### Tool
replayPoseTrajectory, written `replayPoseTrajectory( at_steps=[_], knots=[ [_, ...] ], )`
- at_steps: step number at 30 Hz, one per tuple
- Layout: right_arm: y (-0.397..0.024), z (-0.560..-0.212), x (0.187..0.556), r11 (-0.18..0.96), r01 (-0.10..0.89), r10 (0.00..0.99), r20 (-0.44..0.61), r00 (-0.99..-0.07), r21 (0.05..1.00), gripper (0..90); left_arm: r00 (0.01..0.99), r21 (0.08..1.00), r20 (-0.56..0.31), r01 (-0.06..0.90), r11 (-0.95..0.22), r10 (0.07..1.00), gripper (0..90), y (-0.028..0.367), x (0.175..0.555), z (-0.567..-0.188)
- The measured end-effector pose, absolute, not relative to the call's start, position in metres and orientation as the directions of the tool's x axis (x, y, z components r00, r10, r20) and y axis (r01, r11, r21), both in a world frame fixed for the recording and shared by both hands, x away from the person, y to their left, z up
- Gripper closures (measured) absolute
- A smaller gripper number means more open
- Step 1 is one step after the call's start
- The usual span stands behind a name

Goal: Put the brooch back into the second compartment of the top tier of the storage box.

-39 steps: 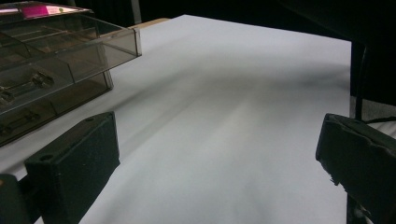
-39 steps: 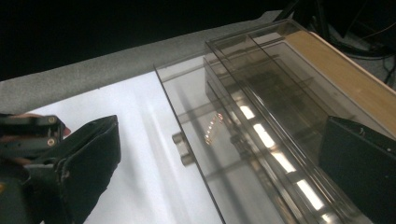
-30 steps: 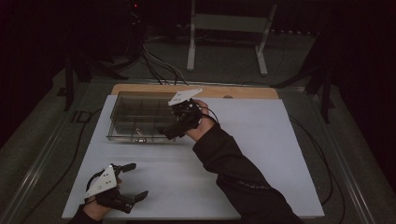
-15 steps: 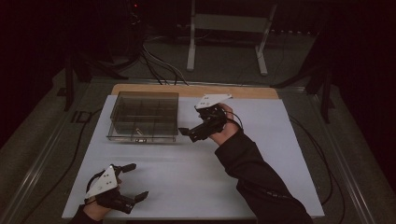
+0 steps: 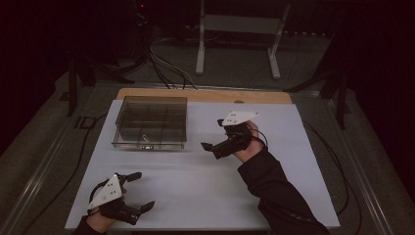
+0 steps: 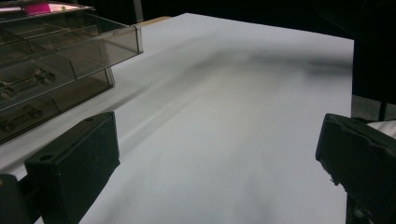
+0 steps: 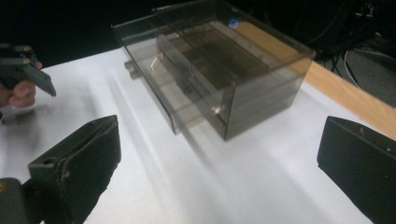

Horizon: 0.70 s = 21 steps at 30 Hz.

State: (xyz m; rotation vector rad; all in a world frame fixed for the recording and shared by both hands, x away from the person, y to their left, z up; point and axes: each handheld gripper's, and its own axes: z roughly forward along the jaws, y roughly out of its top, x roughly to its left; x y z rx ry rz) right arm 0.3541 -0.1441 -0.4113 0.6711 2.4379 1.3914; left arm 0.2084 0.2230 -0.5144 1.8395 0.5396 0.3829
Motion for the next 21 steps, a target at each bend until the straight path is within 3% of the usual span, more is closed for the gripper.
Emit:
replayPoseTrajectory(
  at_steps=[11,21],
  knots=[
    [-0.181,-0.464,0.336,0.42,0.351,0.532,0.087,-0.842,0.837,0.0,0.843,0.944,0.0,0.177,-0.278,0.537,0.6,0.222,0.209,-0.515],
    [-0.208,-0.484,0.317,0.418,0.364,0.559,0.08,-0.825,0.832,0.0,0.842,0.944,-0.001,0.179,-0.278,0.539,0.6,0.222,0.209,-0.516]
  ],
)
